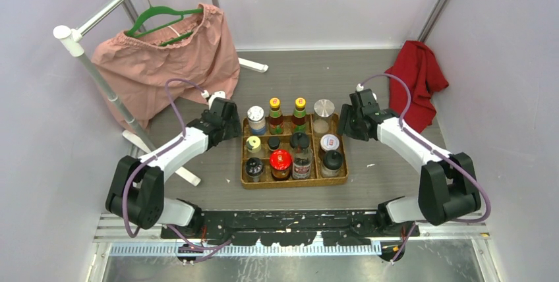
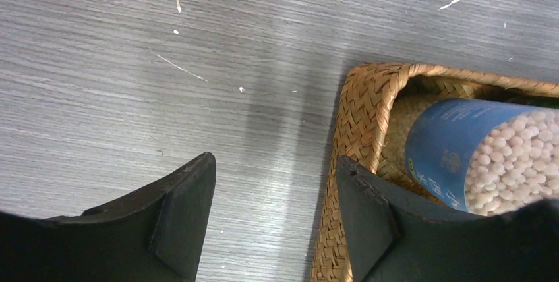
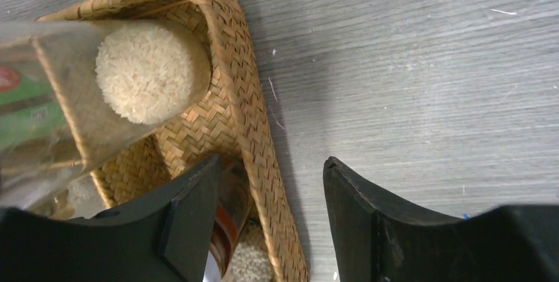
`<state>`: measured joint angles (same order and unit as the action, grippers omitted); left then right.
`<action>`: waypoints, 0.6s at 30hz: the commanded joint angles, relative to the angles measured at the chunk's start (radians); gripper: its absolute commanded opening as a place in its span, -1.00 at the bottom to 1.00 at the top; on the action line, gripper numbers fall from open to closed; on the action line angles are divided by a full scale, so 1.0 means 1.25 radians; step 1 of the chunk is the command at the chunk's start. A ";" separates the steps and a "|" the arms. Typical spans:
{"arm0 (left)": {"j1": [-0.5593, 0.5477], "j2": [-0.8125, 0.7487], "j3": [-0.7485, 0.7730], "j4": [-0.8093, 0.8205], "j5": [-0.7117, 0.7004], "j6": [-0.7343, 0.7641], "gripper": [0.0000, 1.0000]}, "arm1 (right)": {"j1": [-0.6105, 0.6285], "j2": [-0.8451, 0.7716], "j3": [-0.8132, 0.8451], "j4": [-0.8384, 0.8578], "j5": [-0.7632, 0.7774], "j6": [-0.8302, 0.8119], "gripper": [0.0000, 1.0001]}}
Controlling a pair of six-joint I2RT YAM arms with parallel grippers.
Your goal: Organize the condiment bottles
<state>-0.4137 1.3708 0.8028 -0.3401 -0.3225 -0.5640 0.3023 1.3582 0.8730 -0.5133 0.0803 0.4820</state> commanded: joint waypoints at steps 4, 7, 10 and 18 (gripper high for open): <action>0.013 0.021 0.028 0.045 0.032 0.013 0.36 | 0.004 0.057 0.047 0.080 0.014 -0.001 0.16; 0.013 0.039 0.024 0.058 0.039 0.009 0.35 | 0.003 0.075 0.059 0.079 0.029 -0.008 -0.17; 0.013 0.062 0.025 0.065 0.045 0.007 0.34 | 0.002 0.095 0.069 0.078 0.038 -0.013 -0.32; 0.013 0.065 0.027 0.069 0.056 0.007 0.30 | -0.004 0.130 0.073 0.088 0.030 -0.012 -0.46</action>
<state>-0.3946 1.4715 0.8066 -0.2981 -0.2848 -0.5636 0.3046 1.5112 0.9329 -0.4381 0.0875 0.4736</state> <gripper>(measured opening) 0.648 0.325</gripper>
